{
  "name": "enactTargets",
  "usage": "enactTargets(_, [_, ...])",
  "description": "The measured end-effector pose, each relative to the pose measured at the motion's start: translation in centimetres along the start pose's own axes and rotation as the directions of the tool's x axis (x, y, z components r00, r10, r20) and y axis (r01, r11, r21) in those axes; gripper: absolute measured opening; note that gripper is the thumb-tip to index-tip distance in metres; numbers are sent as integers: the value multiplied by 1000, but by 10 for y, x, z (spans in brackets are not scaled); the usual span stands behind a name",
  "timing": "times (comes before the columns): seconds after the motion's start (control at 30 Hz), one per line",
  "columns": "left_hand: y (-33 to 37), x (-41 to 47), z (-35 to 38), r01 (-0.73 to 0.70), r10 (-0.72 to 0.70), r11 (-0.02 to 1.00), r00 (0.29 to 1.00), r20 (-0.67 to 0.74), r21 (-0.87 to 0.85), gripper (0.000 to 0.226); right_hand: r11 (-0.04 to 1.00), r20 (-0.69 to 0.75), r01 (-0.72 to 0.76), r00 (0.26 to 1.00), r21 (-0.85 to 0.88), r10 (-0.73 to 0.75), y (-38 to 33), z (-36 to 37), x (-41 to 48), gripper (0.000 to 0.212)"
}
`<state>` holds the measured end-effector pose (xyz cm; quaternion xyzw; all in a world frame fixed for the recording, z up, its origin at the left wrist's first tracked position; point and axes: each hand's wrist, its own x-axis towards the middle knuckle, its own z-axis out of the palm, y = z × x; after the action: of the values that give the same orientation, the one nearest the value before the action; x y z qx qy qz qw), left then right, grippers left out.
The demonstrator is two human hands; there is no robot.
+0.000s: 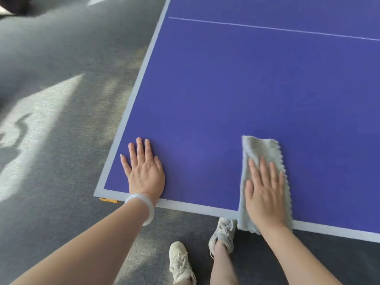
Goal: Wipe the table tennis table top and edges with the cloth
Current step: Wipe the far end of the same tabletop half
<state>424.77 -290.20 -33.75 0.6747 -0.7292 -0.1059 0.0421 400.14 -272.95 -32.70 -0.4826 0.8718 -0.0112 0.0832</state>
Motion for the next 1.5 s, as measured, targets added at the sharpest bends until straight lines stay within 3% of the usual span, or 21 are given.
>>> enactTargets(0.07, [1,0,0,11,-11,1000,1000,5,14,61,987,-18,-163,987,3,163,-17,1,1,63])
enactTargets(0.13, [2,0,0,16,-16,999,1000,9,37,61,977,-36,-211,976,36,213,-61,3,-1,65])
enactTargets(0.17, [4,0,-1,20,-21,999,1000,13,48,61,988,-49,-144,988,52,147,-86,7,-3,64])
enactTargets(0.23, [7,2,-5,40,-43,997,998,36,64,61,991,-66,126,990,49,-123,-130,16,-6,61])
enactTargets(0.33, [12,17,-19,16,-23,996,996,83,83,58,880,-27,472,882,51,-471,-147,17,12,59])
enactTargets(0.4, [14,32,-26,-85,77,992,993,89,91,52,829,-8,556,831,52,-557,-123,12,40,59])
enactTargets(0.47, [22,49,-28,-188,176,974,980,98,129,52,909,-38,414,910,44,-412,-80,4,77,61])
enactTargets(0.53, [36,68,-24,-218,204,967,973,108,133,55,994,-86,88,993,70,-82,-24,-4,112,62])
enactTargets(0.63, [63,104,-15,-175,168,983,980,106,53,57,937,-89,-322,938,134,335,26,-16,134,55])
enactTargets(0.7, [81,132,-11,-99,101,995,990,98,-27,58,890,-128,-430,884,153,449,11,-12,132,53])
enactTargets(0.77, [94,154,-5,-32,38,996,997,74,-81,58,940,-195,-319,921,121,338,-35,-6,120,54])
enactTargets(0.83, [100,163,2,7,-4,994,1000,20,-112,57,1000,-224,-6,974,20,11,-92,4,111,57])
enactTargets(0.93, [99,165,11,40,-47,990,998,-49,-133,56,919,-127,393,913,23,-387,-143,7,132,59])
enactTargets(1.03, [99,164,11,60,-72,989,994,-81,-136,54,830,-26,556,831,46,-555,-125,-9,195,62])
enactTargets(1.1, [101,164,10,71,-82,990,993,-86,-125,54,896,-59,444,895,9,-443,-81,-22,249,62])
enactTargets(1.17, [102,162,11,85,-93,991,993,-78,-106,54,993,-78,122,990,12,-120,-18,-34,299,57])
enactTargets(1.23, [103,162,12,86,-92,993,993,-72,-85,55,978,-71,-191,978,89,198,23,-44,315,54])
enactTargets(1.3, [102,163,11,93,-98,994,993,-69,-62,56,952,-102,-293,948,91,301,16,-38,306,53])
enactTargets(1.37, [104,162,11,97,-99,995,993,-66,-35,56,983,-169,-175,969,58,182,-30,-29,283,51])
enactTargets(1.43, [105,161,10,105,-106,994,992,-63,-18,57,991,-141,130,982,13,-127,-92,-22,265,55])
enactTargets(1.5, [106,162,7,112,-112,994,992,-55,-10,60,912,-68,409,910,-8,-409,-148,-18,264,60])
